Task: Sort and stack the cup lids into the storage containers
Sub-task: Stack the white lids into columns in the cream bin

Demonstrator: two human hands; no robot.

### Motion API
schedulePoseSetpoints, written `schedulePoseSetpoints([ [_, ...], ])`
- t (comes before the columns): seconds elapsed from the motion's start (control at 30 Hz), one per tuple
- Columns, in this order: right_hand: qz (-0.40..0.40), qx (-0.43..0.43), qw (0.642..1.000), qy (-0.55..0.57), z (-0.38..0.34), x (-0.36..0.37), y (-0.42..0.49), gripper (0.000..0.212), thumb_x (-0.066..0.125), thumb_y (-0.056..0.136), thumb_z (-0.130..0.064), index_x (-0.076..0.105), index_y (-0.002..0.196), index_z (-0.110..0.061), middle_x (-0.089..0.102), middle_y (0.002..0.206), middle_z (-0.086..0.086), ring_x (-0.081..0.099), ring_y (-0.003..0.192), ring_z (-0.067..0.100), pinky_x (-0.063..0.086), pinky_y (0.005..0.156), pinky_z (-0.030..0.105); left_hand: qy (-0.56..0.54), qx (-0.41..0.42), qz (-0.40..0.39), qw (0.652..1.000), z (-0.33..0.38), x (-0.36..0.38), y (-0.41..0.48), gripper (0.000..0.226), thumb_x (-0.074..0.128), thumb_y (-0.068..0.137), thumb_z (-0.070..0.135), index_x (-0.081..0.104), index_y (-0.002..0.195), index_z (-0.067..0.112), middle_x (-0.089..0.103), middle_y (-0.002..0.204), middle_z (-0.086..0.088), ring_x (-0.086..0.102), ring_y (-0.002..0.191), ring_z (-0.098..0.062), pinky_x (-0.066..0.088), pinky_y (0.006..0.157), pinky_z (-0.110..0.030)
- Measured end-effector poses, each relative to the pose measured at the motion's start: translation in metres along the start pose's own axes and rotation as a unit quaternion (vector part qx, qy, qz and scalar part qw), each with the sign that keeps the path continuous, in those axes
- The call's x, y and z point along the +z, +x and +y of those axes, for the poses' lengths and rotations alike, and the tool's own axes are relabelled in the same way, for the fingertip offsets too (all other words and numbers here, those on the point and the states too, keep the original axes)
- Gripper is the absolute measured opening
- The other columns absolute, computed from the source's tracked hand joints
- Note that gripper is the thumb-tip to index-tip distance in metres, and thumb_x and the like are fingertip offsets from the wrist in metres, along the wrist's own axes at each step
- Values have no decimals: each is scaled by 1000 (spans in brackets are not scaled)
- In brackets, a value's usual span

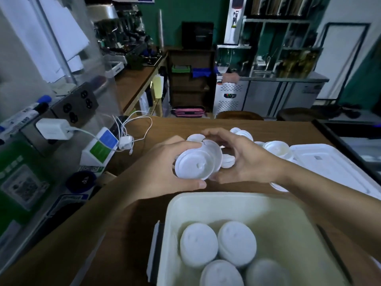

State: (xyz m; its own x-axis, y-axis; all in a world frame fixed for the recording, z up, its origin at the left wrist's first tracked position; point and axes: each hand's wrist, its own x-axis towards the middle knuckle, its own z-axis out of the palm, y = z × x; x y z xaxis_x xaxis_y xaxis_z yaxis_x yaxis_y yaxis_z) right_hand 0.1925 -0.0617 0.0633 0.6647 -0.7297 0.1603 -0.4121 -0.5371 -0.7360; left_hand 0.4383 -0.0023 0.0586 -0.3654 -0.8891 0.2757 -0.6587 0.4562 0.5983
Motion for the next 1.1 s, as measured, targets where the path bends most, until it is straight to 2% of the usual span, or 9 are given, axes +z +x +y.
schedulePoseSetpoints([
  [0.1, 43, 12, 998, 46, -3, -5, -26, 80, 93, 73, -8, 52, 139, -22, 65, 129, -12, 61, 124, 11, 47, 107, 29, -14, 18, -17, 1000, 16, 7, 3, 75, 92, 69, 54, 58, 136, 48, 57, 126, 23, 59, 120, -6, 57, 95, -46],
  [0.2, 58, 29, 996, 63, -4, -10, -49, 65, 93, 73, -9, 62, 129, -20, 69, 124, -6, 65, 118, 16, 51, 106, 39, -20, 30, -37, 999, 29, 14, 5, 76, 94, 68, 51, 58, 135, 48, 56, 127, 29, 57, 121, -1, 57, 98, -42],
  [0.37, 53, 69, 992, 87, -3, -12, -88, 62, 92, 72, -1, 62, 125, -15, 69, 123, -2, 67, 115, 19, 53, 104, 47, 10, 41, -74, 996, 38, 21, -1, 84, 97, 61, 49, 48, 129, 54, 55, 120, 42, 51, 116, 16, 45, 84, -4],
  [0.43, 51, 71, 995, 56, -4, -12, -101, 65, 94, 70, -7, 62, 125, -18, 68, 122, -4, 66, 115, 18, 52, 104, 45, 14, 35, -95, 995, 40, 23, -6, 86, 98, 62, 47, 47, 131, 53, 57, 120, 41, 51, 116, 18, 41, 82, 1],
  [0.67, -30, 77, 989, -125, -22, -8, -125, 73, 92, 71, -45, 57, 134, -37, 54, 119, -30, 56, 111, -3, 47, 89, 14, 50, 42, -159, 985, 39, 32, -22, 76, 93, 67, 39, 49, 128, 46, 55, 126, 32, 53, 120, 3, 48, 93, -21],
  [0.77, -84, 93, 970, -206, -26, -4, -130, 82, 86, 71, -59, 49, 142, -42, 53, 123, -35, 53, 109, -10, 48, 86, 13, 65, 49, -179, 980, 39, 39, -25, 76, 91, 66, 37, 47, 127, 43, 53, 121, 30, 54, 116, 3, 45, 90, -14],
  [0.93, -182, 151, 936, -262, -28, 8, -135, 83, 81, 71, -65, 36, 139, -48, 46, 111, -34, 37, 100, -27, 39, 68, 11, 123, 11, -228, 966, 41, 43, -32, 81, 89, 63, 56, 35, 123, 51, 54, 120, 29, 47, 115, 6, 50, 94, -27],
  [1.0, -207, 158, 925, -276, -27, 12, -137, 79, 81, 69, -65, 36, 132, -49, 44, 107, -32, 37, 100, -21, 37, 68, 14, 168, 4, -241, 956, 42, 45, -33, 76, 86, 61, 62, 36, 117, 51, 54, 113, 25, 46, 111, 3, 52, 90, -34],
  [1.1, -250, 171, 902, -308, -26, 21, -141, 75, 80, 69, -65, 38, 128, -46, 47, 118, -23, 40, 101, -3, 37, 74, 18, 233, 14, -279, 932, 42, 53, -34, 68, 84, 70, 59, 44, 124, 50, 49, 116, 22, 42, 106, 3, 47, 85, -27],
])
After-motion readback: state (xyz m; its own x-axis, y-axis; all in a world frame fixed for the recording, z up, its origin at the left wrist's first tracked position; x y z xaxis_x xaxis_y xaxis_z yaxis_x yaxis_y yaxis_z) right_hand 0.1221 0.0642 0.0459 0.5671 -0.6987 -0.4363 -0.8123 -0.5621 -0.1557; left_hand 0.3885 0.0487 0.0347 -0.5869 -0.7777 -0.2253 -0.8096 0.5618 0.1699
